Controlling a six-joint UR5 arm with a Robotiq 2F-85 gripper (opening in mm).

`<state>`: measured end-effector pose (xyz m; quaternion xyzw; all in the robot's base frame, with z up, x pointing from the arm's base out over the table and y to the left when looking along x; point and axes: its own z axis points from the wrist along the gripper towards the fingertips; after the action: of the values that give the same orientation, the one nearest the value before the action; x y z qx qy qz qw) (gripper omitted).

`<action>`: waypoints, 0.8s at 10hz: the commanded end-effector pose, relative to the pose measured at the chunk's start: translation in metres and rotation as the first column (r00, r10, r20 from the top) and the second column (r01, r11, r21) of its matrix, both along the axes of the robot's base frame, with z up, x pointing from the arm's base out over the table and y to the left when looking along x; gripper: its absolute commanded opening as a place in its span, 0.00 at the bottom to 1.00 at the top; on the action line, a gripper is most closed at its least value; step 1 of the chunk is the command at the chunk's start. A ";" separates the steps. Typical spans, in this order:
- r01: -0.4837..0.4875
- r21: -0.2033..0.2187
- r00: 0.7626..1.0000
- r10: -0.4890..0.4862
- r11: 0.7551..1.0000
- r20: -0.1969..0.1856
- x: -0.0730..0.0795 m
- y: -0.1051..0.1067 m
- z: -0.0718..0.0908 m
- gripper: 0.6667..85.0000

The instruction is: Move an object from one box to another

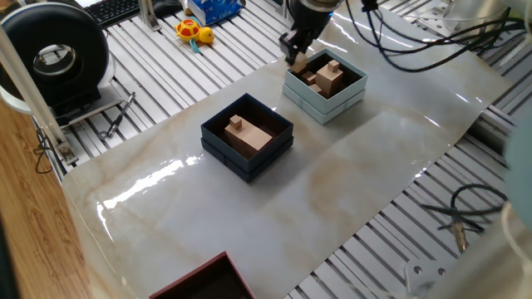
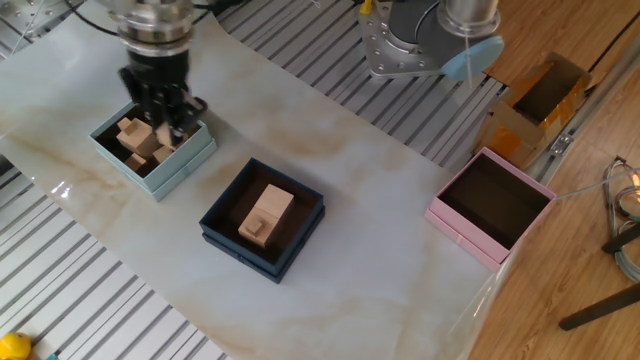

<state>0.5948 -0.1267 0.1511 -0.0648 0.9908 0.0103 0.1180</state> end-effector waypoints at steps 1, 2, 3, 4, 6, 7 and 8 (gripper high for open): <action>-0.037 0.037 0.999 0.037 0.999 -0.003 0.006 -0.040 -0.004 0.01; -0.008 -0.005 1.000 0.008 1.000 -0.018 0.003 -0.053 -0.006 0.01; 0.033 -0.027 0.999 -0.033 0.999 -0.026 0.001 -0.061 -0.006 0.01; 0.044 -0.035 0.999 -0.045 0.998 -0.029 0.004 -0.059 -0.010 0.01; 0.019 -0.025 1.000 -0.020 0.999 -0.015 0.018 -0.065 -0.033 0.01; 0.009 -0.007 1.000 -0.009 1.000 0.011 0.023 -0.068 -0.040 0.01; 0.011 0.001 1.000 -0.011 1.000 0.023 0.025 -0.071 -0.039 0.01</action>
<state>0.6098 -0.1879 0.1224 -0.0606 0.9917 0.0001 0.1131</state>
